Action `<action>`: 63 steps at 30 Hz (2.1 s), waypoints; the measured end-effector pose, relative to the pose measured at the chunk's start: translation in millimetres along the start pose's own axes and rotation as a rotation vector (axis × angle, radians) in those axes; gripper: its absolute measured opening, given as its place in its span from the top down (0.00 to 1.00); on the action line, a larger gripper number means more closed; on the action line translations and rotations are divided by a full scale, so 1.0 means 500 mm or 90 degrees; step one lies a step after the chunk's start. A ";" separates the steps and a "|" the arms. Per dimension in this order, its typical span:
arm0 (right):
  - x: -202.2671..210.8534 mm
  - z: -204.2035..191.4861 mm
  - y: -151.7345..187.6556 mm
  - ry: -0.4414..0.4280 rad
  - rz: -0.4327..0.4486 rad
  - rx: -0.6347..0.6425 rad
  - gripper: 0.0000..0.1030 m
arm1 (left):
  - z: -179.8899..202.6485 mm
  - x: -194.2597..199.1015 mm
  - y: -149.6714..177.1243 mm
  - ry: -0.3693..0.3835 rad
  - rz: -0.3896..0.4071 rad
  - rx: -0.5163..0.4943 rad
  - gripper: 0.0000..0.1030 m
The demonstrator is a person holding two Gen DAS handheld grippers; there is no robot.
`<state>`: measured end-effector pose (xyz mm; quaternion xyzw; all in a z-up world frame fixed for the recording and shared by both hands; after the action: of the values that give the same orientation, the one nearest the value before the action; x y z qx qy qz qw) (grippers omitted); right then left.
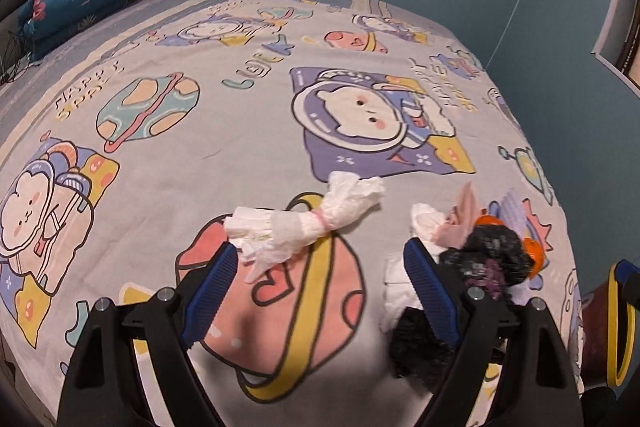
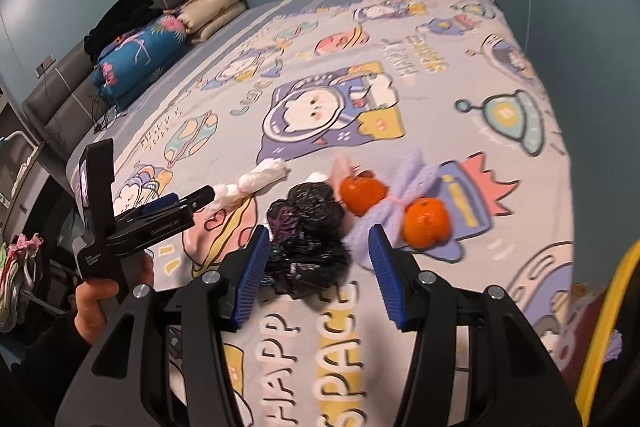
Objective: Collect trash
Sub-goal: 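Grasp the white tissue bundle with the left tool while the right tool grasps the black plastic bag, then carry the white tissue bundle and black bag over the bin with both tools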
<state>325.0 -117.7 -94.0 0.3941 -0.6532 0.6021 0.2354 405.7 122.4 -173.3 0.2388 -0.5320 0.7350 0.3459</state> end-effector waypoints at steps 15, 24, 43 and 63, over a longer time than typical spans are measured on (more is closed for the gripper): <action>-0.143 -0.055 0.001 0.012 -0.057 0.024 0.53 | -0.044 -0.092 -0.014 -0.020 -0.038 -0.007 0.21; -0.190 -0.059 0.000 0.035 -0.062 0.040 0.59 | -0.043 -0.145 -0.002 -0.023 -0.067 -0.021 0.44; -0.161 -0.057 -0.008 0.036 -0.021 0.039 0.96 | -0.052 -0.142 -0.007 -0.027 -0.076 -0.012 0.85; -0.031 -0.030 -0.002 0.019 0.017 0.035 0.98 | -0.049 -0.018 -0.011 -0.001 -0.032 0.008 0.87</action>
<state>332.1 -99.6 -102.9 0.3823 -0.6380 0.6290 0.2260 416.3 144.6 -184.1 0.2547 -0.5216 0.7292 0.3625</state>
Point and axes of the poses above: each gripper's, at about its wrist camera, not at the fingertips, and x roughly against the way its jaws point, z to its right, y to its underside, the point moved 5 cm from there along -x, roughly the way its jaws point, and after that the axes turned 10 degrees about y, right-handed, at the moved point
